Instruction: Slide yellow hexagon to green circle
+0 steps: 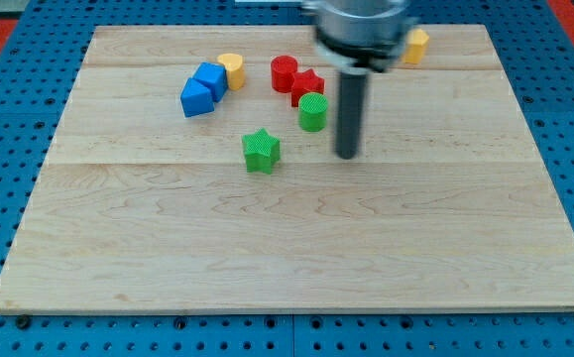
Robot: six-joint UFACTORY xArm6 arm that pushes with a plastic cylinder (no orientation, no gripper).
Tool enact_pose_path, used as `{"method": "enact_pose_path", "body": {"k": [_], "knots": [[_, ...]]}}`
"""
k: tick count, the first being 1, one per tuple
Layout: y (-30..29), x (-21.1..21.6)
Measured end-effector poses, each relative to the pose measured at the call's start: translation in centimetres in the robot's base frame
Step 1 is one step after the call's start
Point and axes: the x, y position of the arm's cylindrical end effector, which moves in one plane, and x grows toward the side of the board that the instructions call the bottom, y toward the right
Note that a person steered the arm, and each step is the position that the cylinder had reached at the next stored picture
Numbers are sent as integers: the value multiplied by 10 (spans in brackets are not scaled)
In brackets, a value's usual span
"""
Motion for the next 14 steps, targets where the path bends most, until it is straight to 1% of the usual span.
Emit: {"method": "enact_pose_path", "body": {"k": [1,2,3,4,5,6,7,8,10,11,12,13,14], "knots": [[100,-69],[140,-172],[110,-231],[72,-234],[37,-194],[55,-162],[57,-115],[102,-115],[126,-56],[125,-30],[134,-50],[180,-70],[189,-33]]}}
